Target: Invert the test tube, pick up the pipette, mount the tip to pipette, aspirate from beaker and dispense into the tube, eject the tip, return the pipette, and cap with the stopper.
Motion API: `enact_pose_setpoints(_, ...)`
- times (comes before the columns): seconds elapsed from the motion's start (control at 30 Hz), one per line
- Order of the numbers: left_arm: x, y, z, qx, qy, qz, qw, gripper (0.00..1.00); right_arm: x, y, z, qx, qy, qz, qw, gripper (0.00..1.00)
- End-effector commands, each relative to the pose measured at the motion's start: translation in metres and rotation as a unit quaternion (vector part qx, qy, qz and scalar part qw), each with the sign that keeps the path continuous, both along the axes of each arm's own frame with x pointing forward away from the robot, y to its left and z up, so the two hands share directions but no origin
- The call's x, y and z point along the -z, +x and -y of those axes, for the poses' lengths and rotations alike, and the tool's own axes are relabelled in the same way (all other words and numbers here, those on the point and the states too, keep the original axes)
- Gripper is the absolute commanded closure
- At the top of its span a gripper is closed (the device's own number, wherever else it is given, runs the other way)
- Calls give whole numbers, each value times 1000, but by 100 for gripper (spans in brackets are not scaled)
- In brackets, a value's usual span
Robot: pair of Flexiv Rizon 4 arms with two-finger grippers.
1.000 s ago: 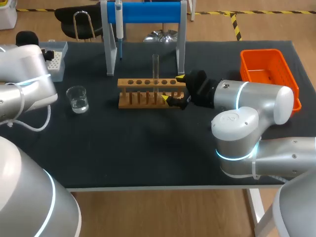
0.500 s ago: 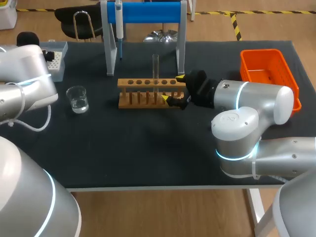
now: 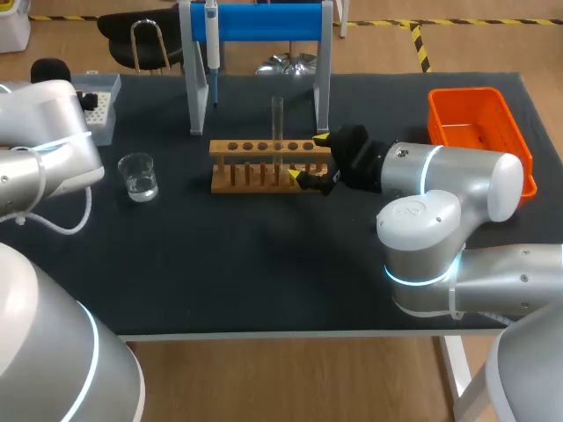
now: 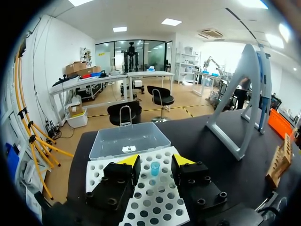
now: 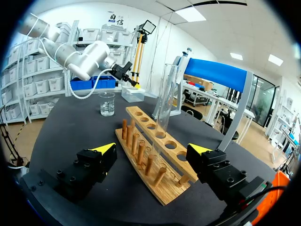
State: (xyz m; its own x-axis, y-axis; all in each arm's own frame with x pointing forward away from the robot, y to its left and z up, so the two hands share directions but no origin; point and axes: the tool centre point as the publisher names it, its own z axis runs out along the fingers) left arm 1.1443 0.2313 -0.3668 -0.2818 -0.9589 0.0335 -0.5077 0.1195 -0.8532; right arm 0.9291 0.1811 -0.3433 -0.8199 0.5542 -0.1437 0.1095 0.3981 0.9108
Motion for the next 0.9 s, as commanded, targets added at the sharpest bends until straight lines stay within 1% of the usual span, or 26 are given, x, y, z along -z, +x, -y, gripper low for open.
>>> enact_pose_setpoints(0.03, 1, 3, -1, 4, -1, -4, 1000, 59, -1, 0, 1, -1, -1, -2, 1000, 0)
enact_pose_setpoints(0.63, 1, 4, -1, 8, 4, -3, 1000, 60, -1, 0, 1, -1, -1, -2, 1000, 0)
enact_pose_setpoints(0.73, 1, 4, -1, 7, 4, -3, 1000, 64, -1, 0, 1, -1, -1, -2, 1000, 0)
enact_pose_setpoints(0.9, 1, 4, -1, 8, 4, -3, 1000, 66, -1, 0, 1, -1, -1, -2, 1000, 0)
